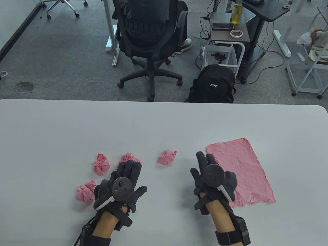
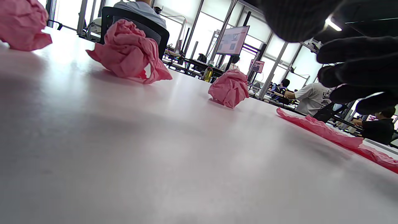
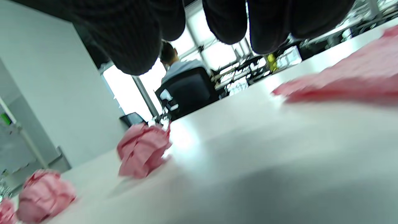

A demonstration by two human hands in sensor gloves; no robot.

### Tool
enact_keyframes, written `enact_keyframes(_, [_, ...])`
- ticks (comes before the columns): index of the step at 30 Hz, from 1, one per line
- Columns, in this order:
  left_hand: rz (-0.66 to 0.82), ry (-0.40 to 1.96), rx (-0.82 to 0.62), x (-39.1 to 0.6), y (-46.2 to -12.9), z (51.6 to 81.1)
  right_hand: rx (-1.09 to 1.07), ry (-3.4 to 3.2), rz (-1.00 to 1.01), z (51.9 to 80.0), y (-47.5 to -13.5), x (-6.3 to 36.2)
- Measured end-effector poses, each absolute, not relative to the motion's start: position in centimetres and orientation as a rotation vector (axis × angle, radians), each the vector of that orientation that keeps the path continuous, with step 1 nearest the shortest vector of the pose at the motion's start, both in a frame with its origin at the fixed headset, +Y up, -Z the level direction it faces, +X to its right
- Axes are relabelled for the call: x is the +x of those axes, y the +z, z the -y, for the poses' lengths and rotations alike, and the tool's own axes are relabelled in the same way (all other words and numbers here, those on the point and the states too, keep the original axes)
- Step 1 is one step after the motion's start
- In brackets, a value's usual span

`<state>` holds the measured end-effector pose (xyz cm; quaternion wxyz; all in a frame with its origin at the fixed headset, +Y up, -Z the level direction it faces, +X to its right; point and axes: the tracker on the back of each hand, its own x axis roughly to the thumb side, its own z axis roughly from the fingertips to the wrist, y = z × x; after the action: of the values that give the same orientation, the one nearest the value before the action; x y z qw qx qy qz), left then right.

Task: Flatten crumpled papers and stack

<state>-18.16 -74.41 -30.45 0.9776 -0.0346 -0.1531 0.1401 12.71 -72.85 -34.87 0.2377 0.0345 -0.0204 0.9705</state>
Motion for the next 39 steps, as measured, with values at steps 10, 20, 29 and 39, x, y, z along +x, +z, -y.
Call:
enact_keyframes(10, [0.329, 0.283, -0.089, -17.7, -30.3, 74.8, 0.244, 2.764, -0.334, 74.8, -41.3, 4.2])
enact_keyframes(20, [0.333, 0.303, -0.107, -17.9, -30.4, 75.2, 0.237, 2.869, -0.429, 75.3, -41.8, 4.2])
enact_keyframes(29, [0.352, 0.327, -0.053, -17.8, -30.1, 74.5, 0.451, 2.692, -0.042, 72.3, -34.9, 6.0])
enact_keyframes(39, [0.460, 0.543, 0.030, -17.0, -29.2, 73.6, 0.636, 2.581, 0.328, 73.1, -28.6, 4.8])
